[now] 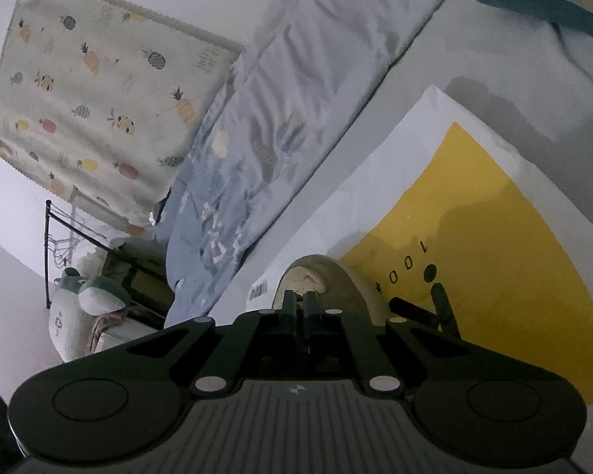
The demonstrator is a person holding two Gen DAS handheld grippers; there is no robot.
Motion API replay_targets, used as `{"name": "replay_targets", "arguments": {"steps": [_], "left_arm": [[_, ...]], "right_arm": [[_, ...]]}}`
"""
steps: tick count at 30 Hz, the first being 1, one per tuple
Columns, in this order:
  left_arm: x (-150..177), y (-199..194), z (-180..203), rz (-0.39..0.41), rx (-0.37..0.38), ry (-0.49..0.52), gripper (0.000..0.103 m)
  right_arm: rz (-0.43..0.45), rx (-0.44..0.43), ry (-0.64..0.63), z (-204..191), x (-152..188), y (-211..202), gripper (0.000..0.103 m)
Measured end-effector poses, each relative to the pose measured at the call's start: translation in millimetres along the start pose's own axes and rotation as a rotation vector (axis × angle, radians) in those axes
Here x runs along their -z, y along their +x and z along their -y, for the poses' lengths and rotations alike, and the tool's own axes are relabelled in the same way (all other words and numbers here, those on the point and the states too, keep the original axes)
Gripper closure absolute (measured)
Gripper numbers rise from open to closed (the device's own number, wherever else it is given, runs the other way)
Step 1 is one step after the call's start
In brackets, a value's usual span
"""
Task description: Lace up shoes with both hands
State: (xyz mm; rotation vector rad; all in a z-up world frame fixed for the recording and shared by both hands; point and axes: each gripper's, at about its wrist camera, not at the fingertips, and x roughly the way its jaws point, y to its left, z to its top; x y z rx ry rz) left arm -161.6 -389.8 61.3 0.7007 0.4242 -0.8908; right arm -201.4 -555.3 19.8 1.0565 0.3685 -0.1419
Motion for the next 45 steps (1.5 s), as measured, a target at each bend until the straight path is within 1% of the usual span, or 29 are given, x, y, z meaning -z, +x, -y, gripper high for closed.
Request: {"name": "replay_targets", "arguments": {"steps": [4, 7, 10, 13, 16, 20, 21, 22, 24, 28, 30, 33, 35, 36, 38, 40, 43, 45], "left_arm": [[2.1, -21.7, -8.3, 0.03, -0.038, -0.079, 0.085], [7.5, -39.0, -17.9, 0.049, -0.06, -0.177, 0.084], [18.6, -49.6, -27.9, 0.042, -0.075, -0.29, 0.083], [30.4, -50.8, -30.8, 0.018, -0.062, -0.365, 0.082], [34.0, -46.6, -31.2, 0.012, -0.049, -0.395, 0.08], [33.6, -34.7, -35.2, -0.018, -0.025, -0.457, 0.08], [34.1, -31.8, -36.4, -0.021, -0.022, -0.479, 0.081], [35.3, -30.2, -36.6, -0.019, -0.022, -0.501, 0.087], [38.7, -28.5, -35.4, -0.009, -0.024, -0.538, 0.089], [50.0, -27.9, -35.6, 0.031, -0.051, -0.652, 0.092], [53.3, -28.6, -34.6, 0.049, -0.062, -0.676, 0.093], [56.7, -29.5, -33.6, 0.07, -0.075, -0.704, 0.093], [58.9, -30.2, -32.9, 0.085, -0.084, -0.723, 0.093], [60.0, -30.5, -32.6, 0.092, -0.088, -0.732, 0.093], [61.7, -31.1, -32.5, 0.102, -0.093, -0.745, 0.093], [61.9, -31.2, -33.8, 0.103, -0.087, -0.746, 0.093], [61.8, -30.9, -35.8, 0.101, -0.08, -0.747, 0.093], [61.2, -31.1, -36.0, 0.1, -0.079, -0.744, 0.093]], "right_arm": [[-0.003, -0.001, 0.001, -0.5, -0.5, -1.3, 0.102], [-0.004, -0.002, -0.002, -1.3, -0.2, -1.7, 0.102], [-0.005, -0.002, -0.006, -1.2, -1.0, -2.1, 0.102], [-0.002, 0.001, -0.018, -1.8, -1.2, -2.7, 0.102], [-0.003, 0.004, -0.034, -2.7, -0.9, -2.4, 0.102], [-0.013, 0.009, -0.071, -5.6, -2.1, -2.1, 0.102], [-0.014, 0.009, -0.077, -6.0, -2.3, -2.2, 0.102], [-0.015, 0.009, -0.081, -6.4, -2.2, -2.1, 0.102], [-0.015, 0.01, -0.084, -6.6, -2.1, -2.4, 0.101], [-0.006, 0.023, -0.096, -7.6, -1.4, -4.4, 0.102], [-0.009, 0.037, -0.107, -7.7, -1.9, -5.3, 0.103], [0.013, 0.107, -0.158, -10.1, -3.6, -8.8, 0.103], [0.031, 0.118, -0.154, -6.5, -5.2, -11.6, 0.103], [0.031, 0.113, -0.148, -5.0, -6.0, -12.0, 0.103], [0.04, 0.072, -0.096, 0.0, -6.3, -13.8, 0.103], [0.056, 0.035, -0.035, 5.3, -6.2, -16.4, 0.099], [0.072, 0.009, 0.016, 9.3, -5.1, -20.2, 0.094], [0.078, -0.004, 0.015, 7.3, -4.4, -21.7, 0.08]]}}
